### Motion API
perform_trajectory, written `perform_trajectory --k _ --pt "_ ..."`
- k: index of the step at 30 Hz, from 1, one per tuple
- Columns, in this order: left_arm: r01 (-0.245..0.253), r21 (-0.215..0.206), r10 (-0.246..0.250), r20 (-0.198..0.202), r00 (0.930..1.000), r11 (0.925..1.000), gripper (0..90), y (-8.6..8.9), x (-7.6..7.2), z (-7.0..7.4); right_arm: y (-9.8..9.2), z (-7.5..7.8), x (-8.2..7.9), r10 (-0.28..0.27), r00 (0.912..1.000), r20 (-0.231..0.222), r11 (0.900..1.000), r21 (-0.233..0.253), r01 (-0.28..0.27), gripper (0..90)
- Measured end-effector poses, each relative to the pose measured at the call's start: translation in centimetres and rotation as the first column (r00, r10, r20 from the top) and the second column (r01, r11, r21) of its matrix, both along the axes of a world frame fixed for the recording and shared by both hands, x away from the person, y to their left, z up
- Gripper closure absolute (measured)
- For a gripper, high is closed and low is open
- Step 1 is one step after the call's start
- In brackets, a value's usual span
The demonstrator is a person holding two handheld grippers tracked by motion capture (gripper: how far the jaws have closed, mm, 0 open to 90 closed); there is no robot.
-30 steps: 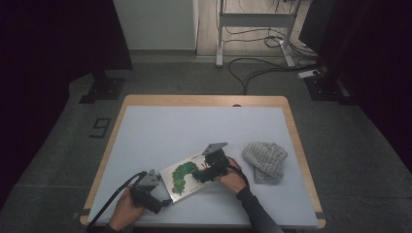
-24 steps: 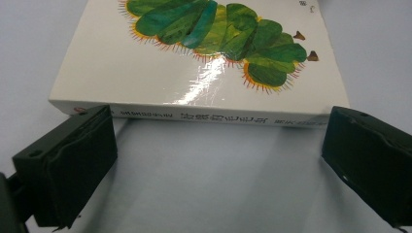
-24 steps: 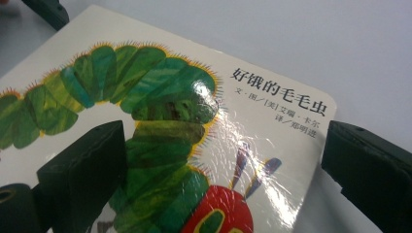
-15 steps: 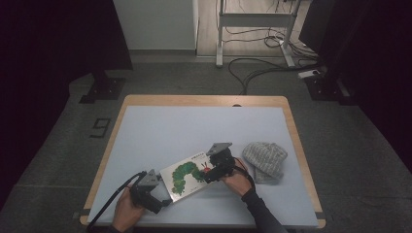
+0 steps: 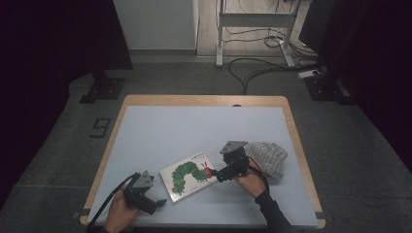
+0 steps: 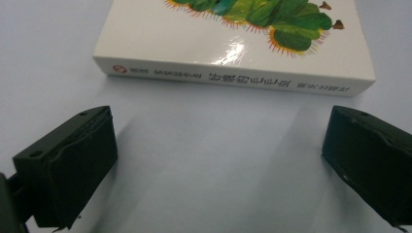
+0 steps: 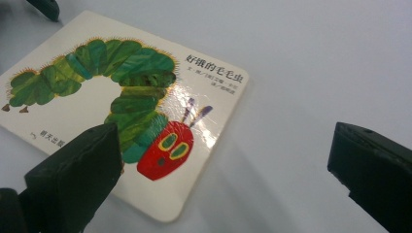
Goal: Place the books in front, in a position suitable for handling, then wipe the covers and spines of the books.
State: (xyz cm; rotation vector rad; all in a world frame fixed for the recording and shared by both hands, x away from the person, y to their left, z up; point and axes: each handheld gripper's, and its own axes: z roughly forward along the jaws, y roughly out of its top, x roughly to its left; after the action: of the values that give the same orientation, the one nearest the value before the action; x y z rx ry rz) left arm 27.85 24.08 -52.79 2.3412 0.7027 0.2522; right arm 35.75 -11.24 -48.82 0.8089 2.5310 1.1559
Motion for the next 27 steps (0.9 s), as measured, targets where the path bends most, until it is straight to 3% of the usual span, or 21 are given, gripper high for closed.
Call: perform_trajectory --k 19,27 --pt "-0.005 -0.007 0.005 -0.001 1.0 1.0 0.0 0.1 0.0 -0.1 -4.8 2.3 -0.8 -0.105 0.994 0.033 0.994 -0.019 0.105 0.0" --pt "-0.005 -0.008 0.005 -0.001 1.0 1.0 0.0 0.1 0.0 -0.1 -8.2 3.2 -0.9 -0.217 0.9751 0.047 0.975 -0.039 0.219 0.0"
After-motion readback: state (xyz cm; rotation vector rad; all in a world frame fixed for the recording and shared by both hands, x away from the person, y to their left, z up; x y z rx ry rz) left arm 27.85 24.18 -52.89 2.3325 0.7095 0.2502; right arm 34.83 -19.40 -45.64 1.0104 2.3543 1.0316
